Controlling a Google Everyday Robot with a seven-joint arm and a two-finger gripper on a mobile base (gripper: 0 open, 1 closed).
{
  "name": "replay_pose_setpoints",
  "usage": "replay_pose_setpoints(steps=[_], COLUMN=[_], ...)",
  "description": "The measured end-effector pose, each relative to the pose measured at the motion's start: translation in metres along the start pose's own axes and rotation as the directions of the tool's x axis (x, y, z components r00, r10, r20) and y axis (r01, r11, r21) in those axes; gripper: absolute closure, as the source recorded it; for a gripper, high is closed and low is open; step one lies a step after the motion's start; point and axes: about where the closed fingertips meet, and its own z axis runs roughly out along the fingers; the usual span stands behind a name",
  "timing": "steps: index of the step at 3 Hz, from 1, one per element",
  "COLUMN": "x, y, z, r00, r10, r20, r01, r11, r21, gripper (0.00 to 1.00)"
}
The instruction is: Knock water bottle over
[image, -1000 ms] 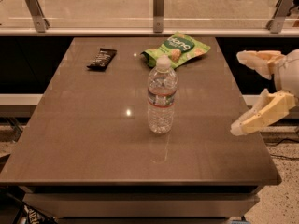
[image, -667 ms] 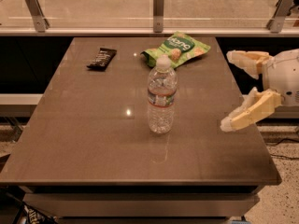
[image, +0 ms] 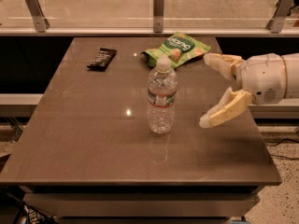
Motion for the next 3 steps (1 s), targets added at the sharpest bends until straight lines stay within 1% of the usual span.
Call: replay_pose_setpoints(steps=[1, 2, 3], x=[-0.004, -0.008, -0.015], y=[0.007, 0.015, 0.022], z=[0.027, 0.05, 0.063], r00=[1.0, 0.999, 0.998], r10=[-0.013, -0.031, -0.057], r20=[0.02, 0.03, 0.039], r01=[0.014, 0.034, 0.063], r11=[0.9981, 0.9932, 0.9857], r21=[-0.059, -0.111, -0.156], gripper=[0.0, 0.0, 0.0])
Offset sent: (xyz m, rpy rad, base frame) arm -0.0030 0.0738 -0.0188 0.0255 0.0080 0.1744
